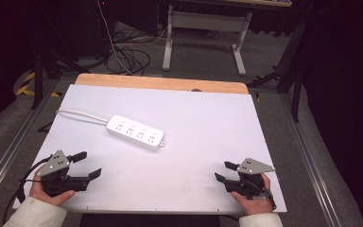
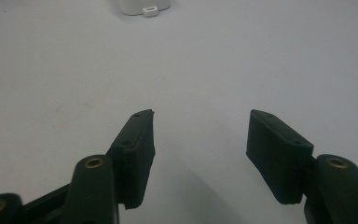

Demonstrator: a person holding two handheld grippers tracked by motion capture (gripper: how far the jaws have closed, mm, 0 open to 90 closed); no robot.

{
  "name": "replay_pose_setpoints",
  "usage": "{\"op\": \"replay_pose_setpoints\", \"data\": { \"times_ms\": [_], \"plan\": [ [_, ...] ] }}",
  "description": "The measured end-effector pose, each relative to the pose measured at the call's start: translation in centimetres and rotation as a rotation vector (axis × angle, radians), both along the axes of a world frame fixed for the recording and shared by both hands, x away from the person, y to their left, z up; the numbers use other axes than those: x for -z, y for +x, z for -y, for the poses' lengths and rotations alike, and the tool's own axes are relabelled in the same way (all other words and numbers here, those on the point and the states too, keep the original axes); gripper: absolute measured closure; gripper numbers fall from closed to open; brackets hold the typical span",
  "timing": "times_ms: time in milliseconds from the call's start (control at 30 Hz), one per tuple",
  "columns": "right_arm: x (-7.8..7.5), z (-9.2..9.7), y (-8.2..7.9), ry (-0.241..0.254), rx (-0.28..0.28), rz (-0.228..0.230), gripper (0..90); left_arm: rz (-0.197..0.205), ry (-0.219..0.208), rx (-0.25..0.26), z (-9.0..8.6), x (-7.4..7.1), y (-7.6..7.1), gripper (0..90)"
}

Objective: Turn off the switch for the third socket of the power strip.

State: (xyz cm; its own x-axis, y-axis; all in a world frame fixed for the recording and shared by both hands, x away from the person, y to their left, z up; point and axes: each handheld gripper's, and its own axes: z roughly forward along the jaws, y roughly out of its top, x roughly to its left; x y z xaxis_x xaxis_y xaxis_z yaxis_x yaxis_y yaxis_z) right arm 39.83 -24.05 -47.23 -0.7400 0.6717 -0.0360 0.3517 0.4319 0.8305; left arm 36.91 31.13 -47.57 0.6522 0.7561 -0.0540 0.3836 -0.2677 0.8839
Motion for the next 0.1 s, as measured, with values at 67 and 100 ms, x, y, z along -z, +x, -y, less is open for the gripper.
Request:
{"op": "replay_pose_setpoints", "data": {
  "times_ms": [67,100],
  "plan": [
    [0.01,-0.03,0.02,-0.002,-0.003,-0.001,41.8,-0.021,-0.022,-0.004,-0.17,0.0,0.07,16.9],
    [0.02,-0.04,0.03,-0.003,-0.004,-0.002,41.8,-0.028,-0.027,-0.006,-0.28,-0.02,0.16,17.0]
  ]
}}
